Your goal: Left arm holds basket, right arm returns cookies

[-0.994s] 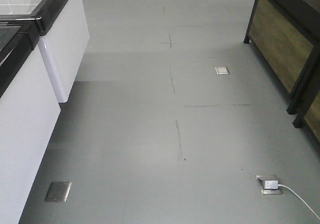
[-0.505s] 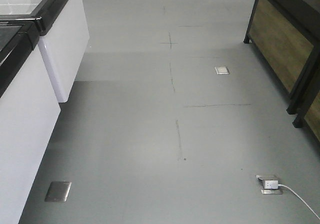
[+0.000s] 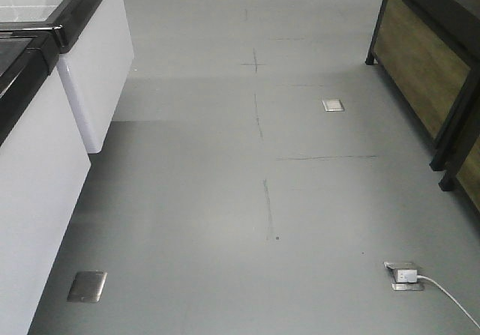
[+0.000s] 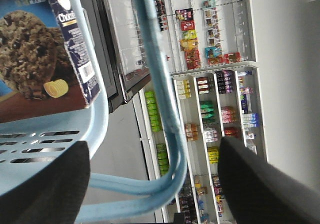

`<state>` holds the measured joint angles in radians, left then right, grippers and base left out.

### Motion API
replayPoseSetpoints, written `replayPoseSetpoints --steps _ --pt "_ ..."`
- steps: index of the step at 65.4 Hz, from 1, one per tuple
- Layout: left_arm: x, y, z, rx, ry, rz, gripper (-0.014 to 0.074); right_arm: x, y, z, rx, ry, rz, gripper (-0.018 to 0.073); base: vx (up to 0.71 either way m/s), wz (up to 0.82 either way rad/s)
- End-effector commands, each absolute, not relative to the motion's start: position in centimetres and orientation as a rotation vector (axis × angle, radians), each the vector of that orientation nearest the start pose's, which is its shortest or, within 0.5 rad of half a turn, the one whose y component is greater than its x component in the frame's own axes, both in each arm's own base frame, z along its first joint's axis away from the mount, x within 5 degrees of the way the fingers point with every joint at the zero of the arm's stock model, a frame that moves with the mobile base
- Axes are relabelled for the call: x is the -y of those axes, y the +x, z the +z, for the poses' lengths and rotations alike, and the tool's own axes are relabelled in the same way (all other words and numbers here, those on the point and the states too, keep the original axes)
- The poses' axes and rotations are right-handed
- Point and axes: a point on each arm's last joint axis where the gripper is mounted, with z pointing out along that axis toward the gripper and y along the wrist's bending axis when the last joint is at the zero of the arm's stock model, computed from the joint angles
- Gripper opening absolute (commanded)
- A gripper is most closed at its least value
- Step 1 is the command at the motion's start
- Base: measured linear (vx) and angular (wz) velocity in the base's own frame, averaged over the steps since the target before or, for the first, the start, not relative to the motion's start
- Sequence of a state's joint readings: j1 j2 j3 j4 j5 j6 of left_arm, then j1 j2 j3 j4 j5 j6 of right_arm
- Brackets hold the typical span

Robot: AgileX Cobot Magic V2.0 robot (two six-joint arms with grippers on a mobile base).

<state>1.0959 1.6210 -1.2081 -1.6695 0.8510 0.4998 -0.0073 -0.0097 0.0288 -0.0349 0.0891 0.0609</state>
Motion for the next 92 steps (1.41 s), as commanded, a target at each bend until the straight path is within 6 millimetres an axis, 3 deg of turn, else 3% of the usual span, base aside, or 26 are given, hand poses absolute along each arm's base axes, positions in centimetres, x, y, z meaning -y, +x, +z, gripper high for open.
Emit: replayPoseSetpoints --steps 1,14,32,42,47,52,68,76,83,92 --pt "-28.5 22.5 36.6 -1.140 -1.169 -0.894 0.0526 0.1 5.6 20.2 -1.512 0.018 -0.002 -0.0003 0.00 0.00" --pt "-29.7 23.2 37.7 -1.134 -1.130 -0.903 0.0526 0.1 5.6 20.2 -1.512 0.018 -0.002 -0.0003 0.00 0.00" --pt "-30.9 23.8 36.4 -1.108 -1.200 -0.947 0.0491 0.1 5.6 20.2 -1.512 0.018 -0.002 -0.0003 0.00 0.00" --pt "-31.3 23.9 35.7 -1.108 -1.217 -0.941 0.0329 0.1 5.6 20.2 -1.512 0.018 -0.002 -0.0003 0.00 0.00" --pt "-31.5 23.9 35.7 -1.101 -1.227 -0.926 0.0193 0.1 5.6 20.2 -1.512 0.018 -0.002 -0.0003 0.00 0.00" --pt "-31.6 23.9 35.6 -1.094 -1.238 -0.913 -0.0010 0.1 5.6 20.2 -1.512 0.018 -0.002 -0.0003 0.00 0.00" --pt "-31.5 23.9 35.7 -1.097 -1.230 -0.916 -0.0008 0.1 5.6 20.2 -1.512 0.018 -0.002 -0.0003 0.00 0.00" --pt "-31.3 24.0 37.5 -1.110 -1.156 -0.925 -0.0008 0.1 5.6 20.2 -1.512 0.018 -0.002 -0.0003 0.00 0.00" --pt "-30.5 24.8 40.4 -1.140 -1.021 -0.933 -0.0008 0.1 5.6 20.2 -1.512 0.018 -0.002 -0.0003 0.00 0.00" --pt "-27.9 26.3 45.0 -1.185 -0.810 -0.964 -0.0008 0.1 5.6 20.2 -1.512 0.018 -0.002 -0.0003 0.00 0.00"
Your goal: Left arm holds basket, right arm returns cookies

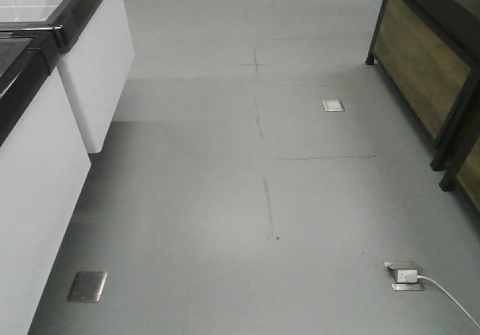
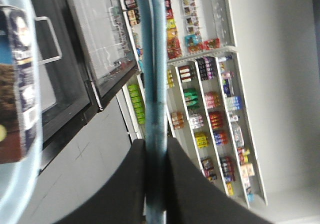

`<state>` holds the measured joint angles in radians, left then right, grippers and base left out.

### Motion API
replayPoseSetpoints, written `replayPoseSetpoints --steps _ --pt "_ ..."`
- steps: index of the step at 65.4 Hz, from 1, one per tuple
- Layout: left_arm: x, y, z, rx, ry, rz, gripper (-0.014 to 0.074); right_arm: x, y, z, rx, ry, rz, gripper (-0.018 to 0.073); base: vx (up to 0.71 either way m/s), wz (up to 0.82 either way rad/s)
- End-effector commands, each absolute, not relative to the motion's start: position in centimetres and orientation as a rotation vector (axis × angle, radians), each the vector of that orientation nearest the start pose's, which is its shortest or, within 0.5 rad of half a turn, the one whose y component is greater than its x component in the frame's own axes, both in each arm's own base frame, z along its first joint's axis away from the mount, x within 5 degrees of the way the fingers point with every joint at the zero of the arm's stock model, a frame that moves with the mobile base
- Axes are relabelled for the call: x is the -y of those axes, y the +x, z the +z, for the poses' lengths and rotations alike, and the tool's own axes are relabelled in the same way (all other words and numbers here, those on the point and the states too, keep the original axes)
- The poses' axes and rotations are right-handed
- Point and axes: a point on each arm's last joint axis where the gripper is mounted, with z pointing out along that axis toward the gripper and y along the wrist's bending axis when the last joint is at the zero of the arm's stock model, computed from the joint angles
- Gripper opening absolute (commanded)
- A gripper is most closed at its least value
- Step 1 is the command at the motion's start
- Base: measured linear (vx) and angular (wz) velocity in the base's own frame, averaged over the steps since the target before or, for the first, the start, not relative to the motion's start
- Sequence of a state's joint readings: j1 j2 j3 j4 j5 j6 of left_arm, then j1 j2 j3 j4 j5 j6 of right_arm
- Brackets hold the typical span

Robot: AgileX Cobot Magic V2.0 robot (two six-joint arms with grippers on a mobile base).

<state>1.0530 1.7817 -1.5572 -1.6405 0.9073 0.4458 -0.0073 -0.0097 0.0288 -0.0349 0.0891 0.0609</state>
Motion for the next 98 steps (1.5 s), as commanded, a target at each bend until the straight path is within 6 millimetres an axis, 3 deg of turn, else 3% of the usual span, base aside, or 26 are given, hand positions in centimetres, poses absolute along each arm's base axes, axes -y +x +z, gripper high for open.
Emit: replayPoseSetpoints --steps 1,8,17,30,40,58,72,83,91,98 --pt "-27.3 26.5 45.7 -1.190 -0.782 -0.968 -0.0008 0.1 5.6 20.2 -1.512 0.018 -0.002 -0.0003 0.00 0.00" --pt "-24.4 27.7 47.5 -1.218 -0.686 -1.007 -0.0008 0.1 5.6 20.2 -1.512 0.018 -0.002 -0.0003 0.00 0.00" --pt "-20.2 30.1 47.7 -1.301 -0.554 -1.112 -0.0008 0.1 5.6 20.2 -1.512 0.018 -0.002 -0.0003 0.00 0.00" --pt "-12.5 33.5 45.7 -1.434 -0.395 -1.307 -0.0008 0.1 5.6 20.2 -1.512 0.018 -0.002 -0.0003 0.00 0.00" --pt "-6.0 34.6 42.2 -1.549 -0.336 -1.410 -0.0008 0.1 5.6 20.2 -1.512 0.018 -0.002 -0.0003 0.00 0.00" --pt "5.0 33.5 35.5 -1.774 -0.101 -1.615 -0.0008 0.1 5.6 20.2 -1.512 0.018 -0.002 -0.0003 0.00 0.00" --pt "12.1 31.3 32.1 -1.915 0.032 -1.703 -0.0008 0.1 5.6 20.2 -1.512 0.018 -0.002 -0.0003 0.00 0.00" --pt "15.9 29.6 31.4 -1.967 0.141 -1.735 -0.0008 0.1 5.6 20.2 -1.512 0.018 -0.002 -0.0003 0.00 0.00" --pt "17.4 28.7 31.0 -1.993 0.182 -1.757 -0.0008 0.1 5.6 20.2 -1.512 0.018 -0.002 -0.0003 0.00 0.00" --pt "18.0 27.8 29.2 -2.058 0.163 -1.748 -0.0008 0.1 5.6 20.2 -1.512 0.018 -0.002 -0.0003 0.00 0.00"
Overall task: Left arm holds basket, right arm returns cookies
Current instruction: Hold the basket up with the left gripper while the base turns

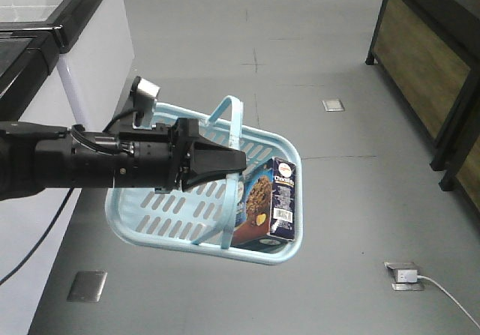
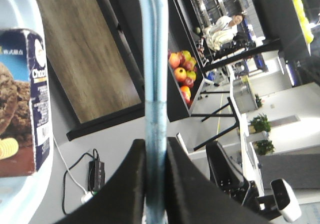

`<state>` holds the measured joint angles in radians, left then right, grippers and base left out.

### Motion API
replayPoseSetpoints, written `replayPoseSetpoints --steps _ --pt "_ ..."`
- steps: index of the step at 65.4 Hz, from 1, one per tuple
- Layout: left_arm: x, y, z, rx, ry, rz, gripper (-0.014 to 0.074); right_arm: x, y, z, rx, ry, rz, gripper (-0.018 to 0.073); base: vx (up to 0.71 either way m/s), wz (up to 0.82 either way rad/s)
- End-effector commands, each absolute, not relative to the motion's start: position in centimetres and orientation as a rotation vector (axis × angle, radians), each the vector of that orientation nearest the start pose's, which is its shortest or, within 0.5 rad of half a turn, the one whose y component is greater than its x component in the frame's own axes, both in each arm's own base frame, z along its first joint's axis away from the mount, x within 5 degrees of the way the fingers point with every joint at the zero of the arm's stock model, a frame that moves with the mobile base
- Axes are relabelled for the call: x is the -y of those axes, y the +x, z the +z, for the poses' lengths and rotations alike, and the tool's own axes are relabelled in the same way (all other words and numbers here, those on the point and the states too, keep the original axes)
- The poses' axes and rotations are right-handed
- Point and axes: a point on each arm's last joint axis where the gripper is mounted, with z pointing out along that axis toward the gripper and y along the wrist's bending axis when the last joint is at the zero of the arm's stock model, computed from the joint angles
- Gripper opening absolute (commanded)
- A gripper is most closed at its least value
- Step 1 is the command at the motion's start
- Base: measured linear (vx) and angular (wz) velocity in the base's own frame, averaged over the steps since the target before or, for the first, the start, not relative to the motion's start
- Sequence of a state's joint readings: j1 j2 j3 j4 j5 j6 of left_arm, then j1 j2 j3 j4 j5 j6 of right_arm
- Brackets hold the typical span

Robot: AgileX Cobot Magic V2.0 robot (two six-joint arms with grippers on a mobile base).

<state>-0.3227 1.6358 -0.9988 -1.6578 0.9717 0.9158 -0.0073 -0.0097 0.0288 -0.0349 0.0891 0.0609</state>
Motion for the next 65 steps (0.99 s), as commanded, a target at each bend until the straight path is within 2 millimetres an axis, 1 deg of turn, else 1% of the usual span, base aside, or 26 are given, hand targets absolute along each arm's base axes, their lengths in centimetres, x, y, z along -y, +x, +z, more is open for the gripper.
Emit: replayPoseSetpoints --steps 1,8,26,49,57,65 --pt "18.1 27.6 28.9 -2.069 0.163 -1.746 -0.0008 0.1 5.6 20.2 -1.512 0.018 -0.002 -0.0003 0.00 0.00" --pt "18.3 27.0 28.1 -2.093 0.174 -1.757 -0.0008 0.1 5.6 20.2 -1.512 0.018 -0.002 -0.0003 0.00 0.00" --pt "18.5 26.3 28.8 -2.063 0.240 -1.858 -0.0008 0.1 5.6 20.2 -1.512 0.018 -0.002 -0.0003 0.00 0.00" --pt "18.5 26.3 28.7 -2.065 0.243 -1.855 -0.0008 0.1 5.6 20.2 -1.512 0.018 -0.002 -0.0003 0.00 0.00" --pt "18.5 26.0 28.9 -2.054 0.270 -1.889 -0.0008 0.1 5.6 20.2 -1.512 0.018 -0.002 -0.0003 0.00 0.00" --pt "18.5 26.0 28.9 -2.055 0.268 -1.886 -0.0006 0.1 5.6 20.2 -1.512 0.018 -0.002 -0.0003 0.00 0.00"
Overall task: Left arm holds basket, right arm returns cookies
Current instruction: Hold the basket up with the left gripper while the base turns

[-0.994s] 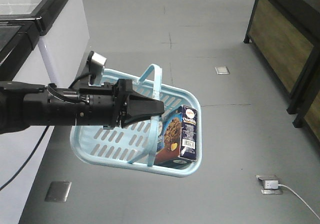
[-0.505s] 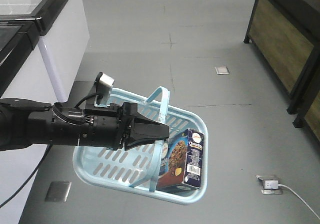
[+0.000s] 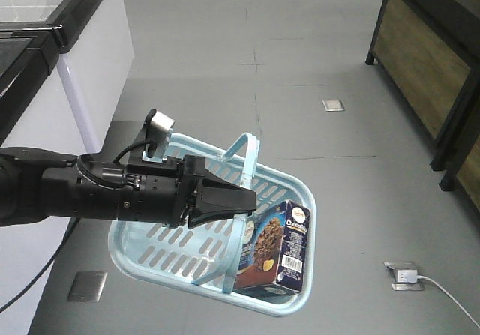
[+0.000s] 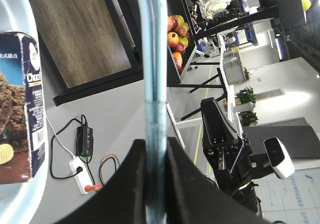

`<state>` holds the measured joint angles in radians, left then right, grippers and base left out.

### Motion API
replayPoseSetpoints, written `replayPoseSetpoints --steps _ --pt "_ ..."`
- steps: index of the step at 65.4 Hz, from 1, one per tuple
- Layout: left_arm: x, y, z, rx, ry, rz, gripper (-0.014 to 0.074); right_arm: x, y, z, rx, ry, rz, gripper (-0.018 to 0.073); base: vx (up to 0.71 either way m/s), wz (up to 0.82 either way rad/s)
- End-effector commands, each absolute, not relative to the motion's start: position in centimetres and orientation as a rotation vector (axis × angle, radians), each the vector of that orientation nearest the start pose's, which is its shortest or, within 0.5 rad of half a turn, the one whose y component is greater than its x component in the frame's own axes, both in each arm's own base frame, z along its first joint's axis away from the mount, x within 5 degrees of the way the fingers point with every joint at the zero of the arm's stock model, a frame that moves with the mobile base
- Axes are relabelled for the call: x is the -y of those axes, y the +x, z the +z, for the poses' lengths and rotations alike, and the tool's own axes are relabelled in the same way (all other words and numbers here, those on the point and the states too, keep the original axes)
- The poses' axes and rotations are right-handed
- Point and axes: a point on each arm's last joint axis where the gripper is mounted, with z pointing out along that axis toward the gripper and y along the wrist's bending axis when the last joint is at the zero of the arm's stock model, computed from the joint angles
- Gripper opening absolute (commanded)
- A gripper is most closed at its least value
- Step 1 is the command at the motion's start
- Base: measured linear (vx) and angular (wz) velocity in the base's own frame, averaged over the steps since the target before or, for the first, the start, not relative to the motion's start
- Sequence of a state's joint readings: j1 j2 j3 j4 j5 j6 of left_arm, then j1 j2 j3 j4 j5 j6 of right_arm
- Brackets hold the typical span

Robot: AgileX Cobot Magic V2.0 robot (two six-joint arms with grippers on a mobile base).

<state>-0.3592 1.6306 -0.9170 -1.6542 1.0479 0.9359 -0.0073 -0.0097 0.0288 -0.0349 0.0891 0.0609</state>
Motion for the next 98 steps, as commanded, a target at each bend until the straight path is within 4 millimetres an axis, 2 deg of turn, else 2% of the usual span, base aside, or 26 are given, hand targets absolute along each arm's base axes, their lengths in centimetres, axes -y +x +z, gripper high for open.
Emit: replayPoseSetpoints --steps 1,64,98 --pt "18.48 26.04 28.88 -2.055 0.267 -1.885 -0.0006 0.08 5.60 20.20 -1.512 0.018 -0.002 -0.0003 0.00 0.00" --pt "18.48 26.05 28.88 -2.055 0.265 -1.885 -0.0008 0.08 5.60 20.20 -1.512 0.018 -0.002 -0.0003 0.01 -0.01" --pt "18.48 26.04 28.88 -2.054 0.266 -1.886 -0.0006 0.08 5.60 20.20 -1.512 0.018 -0.002 -0.0003 0.15 -0.02"
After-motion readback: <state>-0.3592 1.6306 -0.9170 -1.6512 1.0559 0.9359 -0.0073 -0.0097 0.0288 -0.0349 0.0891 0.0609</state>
